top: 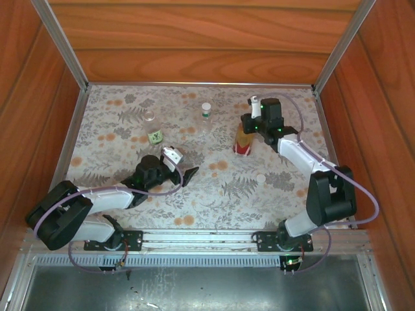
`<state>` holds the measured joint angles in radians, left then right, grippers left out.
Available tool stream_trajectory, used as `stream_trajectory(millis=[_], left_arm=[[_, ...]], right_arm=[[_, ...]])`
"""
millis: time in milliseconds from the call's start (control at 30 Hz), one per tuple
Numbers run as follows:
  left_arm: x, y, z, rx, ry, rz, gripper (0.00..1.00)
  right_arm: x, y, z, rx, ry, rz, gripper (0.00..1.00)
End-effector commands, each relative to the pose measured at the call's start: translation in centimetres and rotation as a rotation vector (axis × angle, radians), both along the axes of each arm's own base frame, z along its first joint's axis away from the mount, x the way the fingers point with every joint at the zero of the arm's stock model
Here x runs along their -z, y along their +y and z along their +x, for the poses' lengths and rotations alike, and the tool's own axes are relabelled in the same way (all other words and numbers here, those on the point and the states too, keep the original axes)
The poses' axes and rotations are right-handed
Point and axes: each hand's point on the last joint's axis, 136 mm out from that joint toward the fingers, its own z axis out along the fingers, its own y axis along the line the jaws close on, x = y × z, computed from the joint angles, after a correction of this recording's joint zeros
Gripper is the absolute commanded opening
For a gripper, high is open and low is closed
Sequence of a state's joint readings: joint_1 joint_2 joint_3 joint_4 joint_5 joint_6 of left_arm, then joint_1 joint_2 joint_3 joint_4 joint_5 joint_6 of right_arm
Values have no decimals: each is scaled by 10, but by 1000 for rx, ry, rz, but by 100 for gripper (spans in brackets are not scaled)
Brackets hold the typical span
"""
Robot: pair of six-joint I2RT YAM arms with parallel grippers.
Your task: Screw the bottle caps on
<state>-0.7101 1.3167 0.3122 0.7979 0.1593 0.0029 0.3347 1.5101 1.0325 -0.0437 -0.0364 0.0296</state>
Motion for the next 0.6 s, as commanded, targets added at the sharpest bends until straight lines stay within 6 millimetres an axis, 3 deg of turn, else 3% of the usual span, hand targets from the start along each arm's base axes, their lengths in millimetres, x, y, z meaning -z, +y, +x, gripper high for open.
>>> stream_trajectory(millis=[0, 300, 567], left_arm=[[-6, 9, 5, -19, -14, -45, 100], [-17, -2, 16, 2, -59, -166, 100], [-17, -19, 34, 29, -141, -221, 100]], right_arm=[[-19, 40, -20, -168, -97, 9, 23], [-34, 126, -53, -335, -276, 92, 23], [-22, 173, -69, -384, -277, 114, 22]])
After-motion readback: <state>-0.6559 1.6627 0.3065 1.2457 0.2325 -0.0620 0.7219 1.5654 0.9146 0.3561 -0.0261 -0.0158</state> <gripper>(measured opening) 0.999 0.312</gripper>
